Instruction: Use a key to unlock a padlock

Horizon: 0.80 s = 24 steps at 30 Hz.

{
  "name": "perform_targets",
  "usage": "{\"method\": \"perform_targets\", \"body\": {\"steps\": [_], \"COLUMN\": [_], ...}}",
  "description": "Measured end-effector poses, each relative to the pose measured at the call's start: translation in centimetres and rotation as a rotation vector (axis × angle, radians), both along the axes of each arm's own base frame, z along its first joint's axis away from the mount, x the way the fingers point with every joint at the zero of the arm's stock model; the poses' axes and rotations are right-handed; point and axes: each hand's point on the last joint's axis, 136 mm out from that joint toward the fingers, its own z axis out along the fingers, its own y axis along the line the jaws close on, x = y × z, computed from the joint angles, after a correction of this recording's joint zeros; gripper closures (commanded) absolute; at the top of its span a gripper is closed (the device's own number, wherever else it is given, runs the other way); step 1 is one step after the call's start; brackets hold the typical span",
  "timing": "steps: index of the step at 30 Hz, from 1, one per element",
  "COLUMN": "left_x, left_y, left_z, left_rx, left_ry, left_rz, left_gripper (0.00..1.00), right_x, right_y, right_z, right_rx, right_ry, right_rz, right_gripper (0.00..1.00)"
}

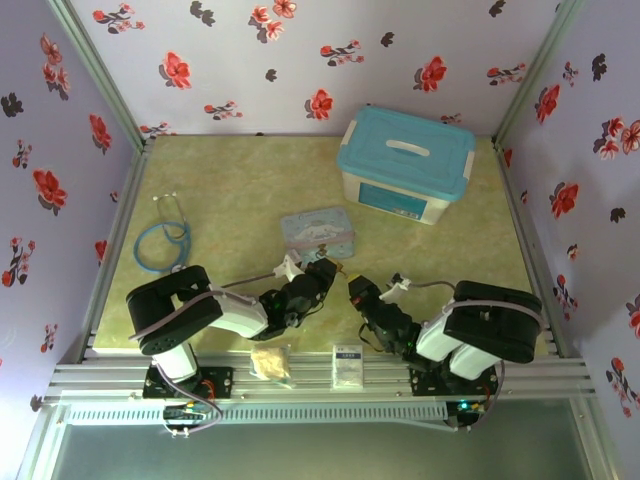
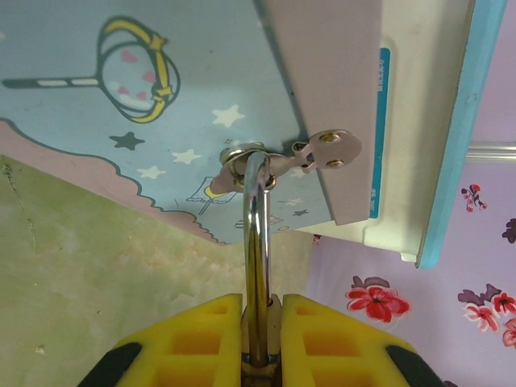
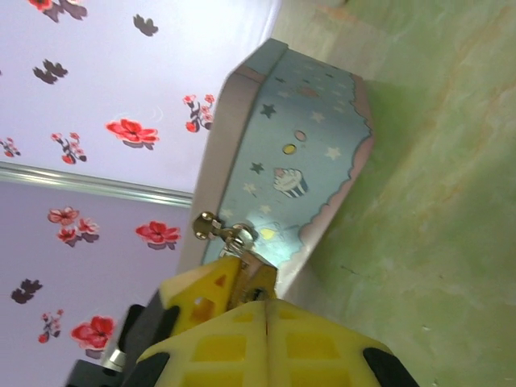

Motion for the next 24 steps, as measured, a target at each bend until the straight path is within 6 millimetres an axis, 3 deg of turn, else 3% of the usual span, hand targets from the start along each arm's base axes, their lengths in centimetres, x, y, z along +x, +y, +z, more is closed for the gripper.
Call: {"method": "perform_targets", "body": {"steps": [24], "left_x": [-0.3], "left_y": [-1.3], "left_z": [-1.2], "left_rx": [-0.095], "left_ry": [0.034], "left_rz": [0.007], "left_gripper": [1.0], "right_x": [-0.3], "right_y": [-0.8], "right_z": [-0.2], "right_rx": [-0.007], "right_ry": [-0.013], "right_rz": [-0.088], "right_gripper": [1.0]}}
